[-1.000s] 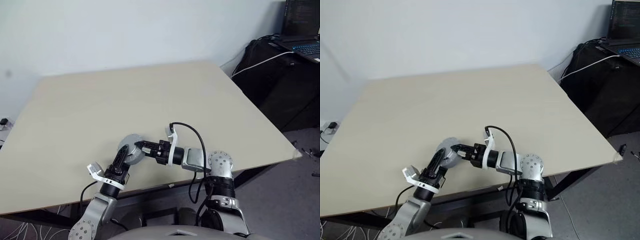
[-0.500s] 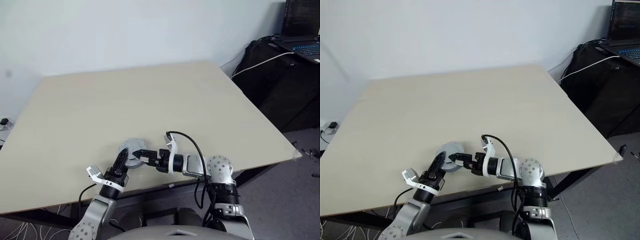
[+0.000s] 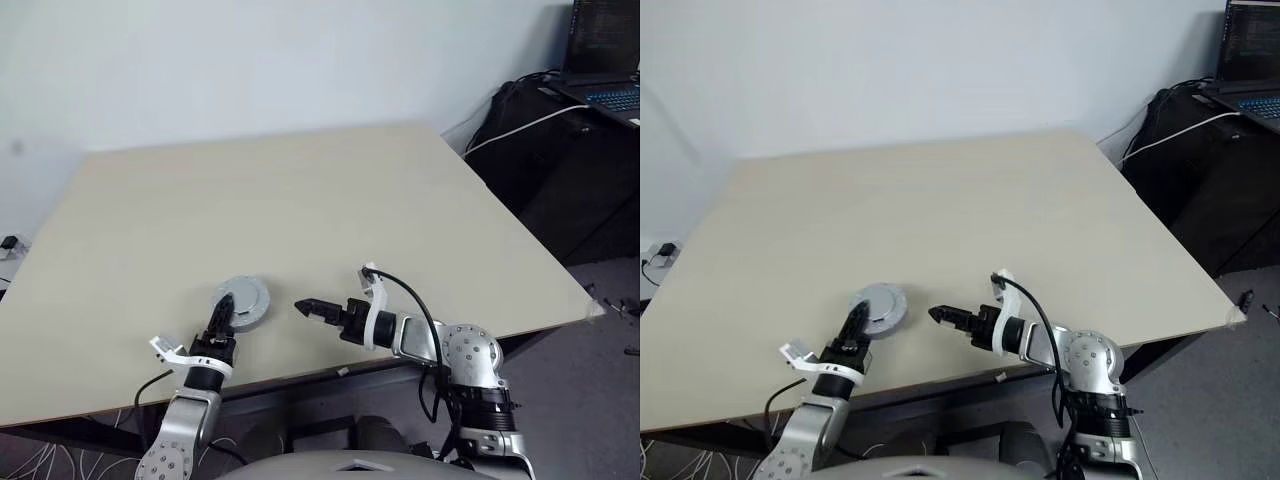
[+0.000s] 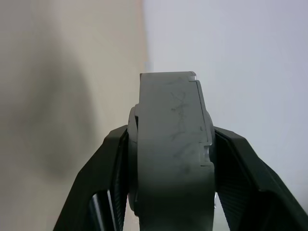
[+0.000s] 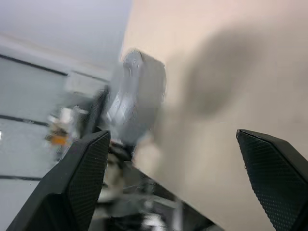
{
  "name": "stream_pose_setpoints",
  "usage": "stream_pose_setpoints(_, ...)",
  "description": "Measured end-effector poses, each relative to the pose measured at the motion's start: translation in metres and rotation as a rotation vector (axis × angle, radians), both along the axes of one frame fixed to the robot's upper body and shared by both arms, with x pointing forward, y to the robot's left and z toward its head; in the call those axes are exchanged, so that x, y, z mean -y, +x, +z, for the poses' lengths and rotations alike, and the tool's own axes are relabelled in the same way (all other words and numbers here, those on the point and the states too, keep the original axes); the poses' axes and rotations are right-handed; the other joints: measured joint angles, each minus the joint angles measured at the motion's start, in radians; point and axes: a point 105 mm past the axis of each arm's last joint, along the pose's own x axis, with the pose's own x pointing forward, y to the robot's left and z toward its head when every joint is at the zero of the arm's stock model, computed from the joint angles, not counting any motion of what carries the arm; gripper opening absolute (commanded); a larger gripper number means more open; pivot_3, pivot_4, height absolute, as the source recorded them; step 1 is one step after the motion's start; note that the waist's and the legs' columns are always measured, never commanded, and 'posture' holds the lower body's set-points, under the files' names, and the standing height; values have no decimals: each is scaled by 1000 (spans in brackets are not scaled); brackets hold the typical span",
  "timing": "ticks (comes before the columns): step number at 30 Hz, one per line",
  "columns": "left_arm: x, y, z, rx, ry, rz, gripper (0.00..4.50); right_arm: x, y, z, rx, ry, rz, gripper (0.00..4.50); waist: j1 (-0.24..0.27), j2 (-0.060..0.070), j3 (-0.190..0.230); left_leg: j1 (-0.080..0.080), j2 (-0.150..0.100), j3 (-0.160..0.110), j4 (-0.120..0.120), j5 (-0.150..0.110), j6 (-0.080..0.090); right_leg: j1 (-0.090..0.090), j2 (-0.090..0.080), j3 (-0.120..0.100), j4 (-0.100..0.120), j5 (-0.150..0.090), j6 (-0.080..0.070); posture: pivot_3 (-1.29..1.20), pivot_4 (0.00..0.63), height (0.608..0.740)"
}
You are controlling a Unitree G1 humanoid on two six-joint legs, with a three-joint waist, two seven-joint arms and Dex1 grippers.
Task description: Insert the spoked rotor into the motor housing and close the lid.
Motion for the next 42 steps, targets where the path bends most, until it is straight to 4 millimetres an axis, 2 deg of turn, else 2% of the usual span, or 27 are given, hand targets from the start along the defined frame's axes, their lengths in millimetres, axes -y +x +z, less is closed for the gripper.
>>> stream_pose_setpoints(6, -23, 20, 11, 0, 88, 120, 2092, 5, 6, 0, 339, -247, -43, 4500, 6, -5, -1, 0, 0, 0, 2, 0, 0, 0, 0, 0, 0, 0, 3, 0, 0, 740)
stream_pose_setpoints(8, -30, 36, 24, 38, 92, 159, 2092, 6, 12, 1, 515, -371, -40, 4500, 8, -8, 1, 0, -1, 0, 4, 0, -1, 1, 0, 0, 0, 1, 4, 0, 0, 740)
stream_pose_setpoints(11, -39, 50, 35, 78, 82, 210, 2092, 0, 12, 6, 647, -403, -43, 4500, 8, -11, 0, 1, -1, 1, 5, 0, -1, 3, 0, 0, 0, 4, 6, 0, 0, 740)
stream_pose_setpoints(16, -47, 60, 8, -26, 81, 239, 2092, 0, 19, 12, 832, -491, -77, 4500, 10, -17, 2, 2, -1, 0, 7, 1, -1, 7, 2, 1, 0, 4, 6, 0, 0, 740)
stream_pose_setpoints(19, -55, 68, -4, -80, 69, 275, 2092, 4, 21, 6, 875, -549, -79, 4500, 18, -22, 3, 2, 0, -1, 7, 3, -4, 7, 3, 0, 0, 8, 2, 0, 0, 740)
stream_pose_setpoints(23, -60, 85, -10, -120, 75, 295, 2092, 4, 21, 2, 899, -576, -80, 4500, 30, -23, 4, 2, -1, -1, 9, 3, -4, 8, 3, 0, 0, 8, 1, 0, 0, 740)
stream_pose_setpoints(27, -56, 102, -12, -138, 84, 281, 2092, 3, 20, 4, 925, -576, -91, 4500, 36, -25, 4, 2, -1, -1, 9, 3, -5, 8, 3, 0, -1, 10, 5, 0, 0, 740)
stream_pose_setpoints(32, -49, 125, -7, -134, 100, 248, 2092, 5, 17, -3, 934, -585, -88, 4500, 36, -25, 4, 2, -1, -1, 9, 4, -5, 8, 4, 1, -1, 11, 4, 0, 0, 740)
stream_pose_setpoints(36, -51, 139, -6, -155, 131, 248, 2092, 7, 18, -5, 968, -599, -95, 4500, 33, -25, 4, 2, -1, 0, 9, 4, -6, 9, 6, 1, 0, 11, 3, 0, 0, 740)
stream_pose_setpoints(42, -56, 145, -25, -255, 158, 282, 2092, 10, 15, -11, 956, -596, -112, 4500, 31, -25, 4, 2, 0, -1, 9, 4, -7, 9, 6, 1, 0, 12, 3, 0, 0, 740)
